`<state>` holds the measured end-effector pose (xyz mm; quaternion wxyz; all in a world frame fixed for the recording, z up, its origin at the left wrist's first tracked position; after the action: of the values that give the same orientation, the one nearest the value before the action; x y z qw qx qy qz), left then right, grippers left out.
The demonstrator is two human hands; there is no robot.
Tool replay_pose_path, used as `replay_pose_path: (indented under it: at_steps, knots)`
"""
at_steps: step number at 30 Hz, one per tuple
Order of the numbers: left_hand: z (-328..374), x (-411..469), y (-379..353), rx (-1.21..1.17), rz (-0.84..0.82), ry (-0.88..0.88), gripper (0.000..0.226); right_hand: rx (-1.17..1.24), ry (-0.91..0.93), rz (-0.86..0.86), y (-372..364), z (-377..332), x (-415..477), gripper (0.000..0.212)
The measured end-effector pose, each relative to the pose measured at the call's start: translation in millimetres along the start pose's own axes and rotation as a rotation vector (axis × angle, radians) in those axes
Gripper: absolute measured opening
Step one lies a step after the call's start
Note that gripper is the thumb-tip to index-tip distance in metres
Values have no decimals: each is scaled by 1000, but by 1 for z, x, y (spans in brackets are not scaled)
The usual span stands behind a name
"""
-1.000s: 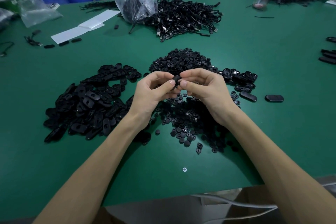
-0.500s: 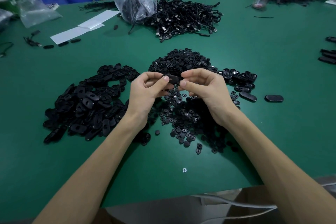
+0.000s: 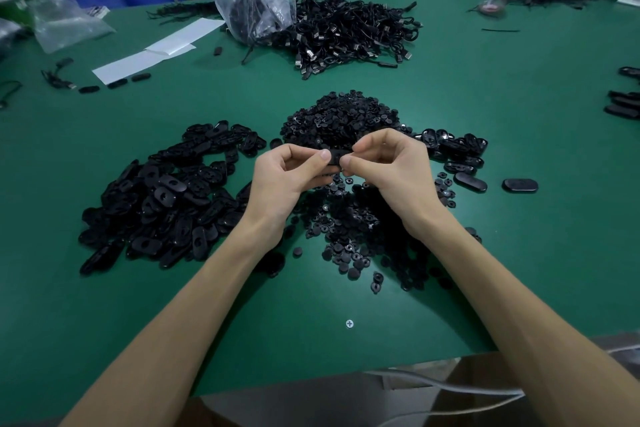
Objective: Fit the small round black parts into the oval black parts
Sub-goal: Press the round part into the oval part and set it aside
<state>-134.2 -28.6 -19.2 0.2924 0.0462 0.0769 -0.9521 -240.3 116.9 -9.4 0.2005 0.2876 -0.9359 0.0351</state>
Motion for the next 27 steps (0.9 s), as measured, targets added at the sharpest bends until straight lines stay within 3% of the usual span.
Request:
replay_pose_path:
  at_steps: [12,21,27]
  knots:
    - [1,-3,-3,104,4,-57,16,-163,72,27,2,-9,-2,19]
    - [0,-5,-4,79,50,-55,22,-522,411,-5,-14,-27,-13,15]
    - [-1,-3,1,31,54,-43,19,-614,483,-105,-26,-29,-17,9]
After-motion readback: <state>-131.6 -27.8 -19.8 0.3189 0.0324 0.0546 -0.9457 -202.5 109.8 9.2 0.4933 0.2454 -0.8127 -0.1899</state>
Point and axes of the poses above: each hand's wrist, its own x-axis towards the middle knuckle, its own y-axis out of the back of the hand, z = x × y, the point moved 6 cm from there along x, towards the middle knuckle, and after that the axes turned 12 degrees about y, right-handed, at the moved point
